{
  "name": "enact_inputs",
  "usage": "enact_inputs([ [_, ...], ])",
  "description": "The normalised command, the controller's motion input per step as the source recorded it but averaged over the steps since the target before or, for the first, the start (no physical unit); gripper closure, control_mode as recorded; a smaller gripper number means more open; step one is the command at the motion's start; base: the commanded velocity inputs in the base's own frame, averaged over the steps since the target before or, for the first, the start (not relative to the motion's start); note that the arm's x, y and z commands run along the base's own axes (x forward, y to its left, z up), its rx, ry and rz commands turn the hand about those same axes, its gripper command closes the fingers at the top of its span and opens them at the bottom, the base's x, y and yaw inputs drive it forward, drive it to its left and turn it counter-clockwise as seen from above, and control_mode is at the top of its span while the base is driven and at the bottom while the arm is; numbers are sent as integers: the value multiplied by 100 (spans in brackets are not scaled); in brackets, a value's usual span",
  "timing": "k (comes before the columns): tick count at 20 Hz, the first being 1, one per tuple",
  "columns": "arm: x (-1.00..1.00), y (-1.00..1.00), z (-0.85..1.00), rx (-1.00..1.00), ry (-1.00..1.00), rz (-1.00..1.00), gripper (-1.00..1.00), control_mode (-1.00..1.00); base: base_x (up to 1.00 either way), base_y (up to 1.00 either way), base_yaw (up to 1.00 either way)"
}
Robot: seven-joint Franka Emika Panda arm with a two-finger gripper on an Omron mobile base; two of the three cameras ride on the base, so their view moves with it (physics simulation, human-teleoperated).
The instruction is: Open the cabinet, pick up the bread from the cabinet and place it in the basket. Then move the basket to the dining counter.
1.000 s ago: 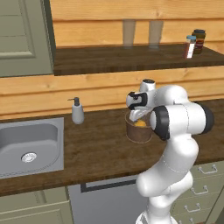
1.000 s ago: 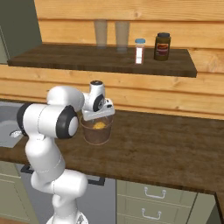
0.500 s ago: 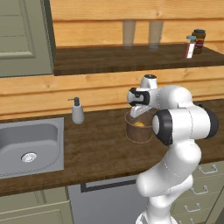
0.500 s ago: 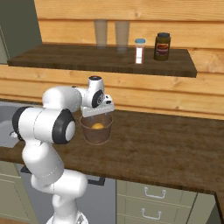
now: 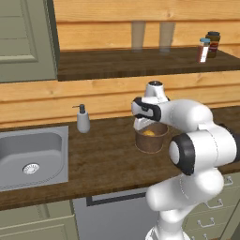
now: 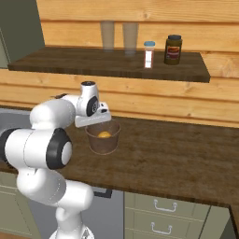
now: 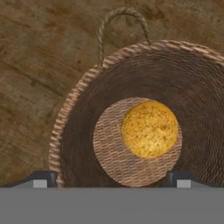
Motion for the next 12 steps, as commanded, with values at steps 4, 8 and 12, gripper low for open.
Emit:
enact_inputs([
  [4, -30, 18, 6, 0, 0, 0, -100, -100, 0, 0, 0],
  [8, -3, 33, -1, 0, 0, 0, -100, -100, 0, 0, 0],
  [12, 5, 16, 0, 0, 0, 0, -100, -100, 0, 0, 0],
])
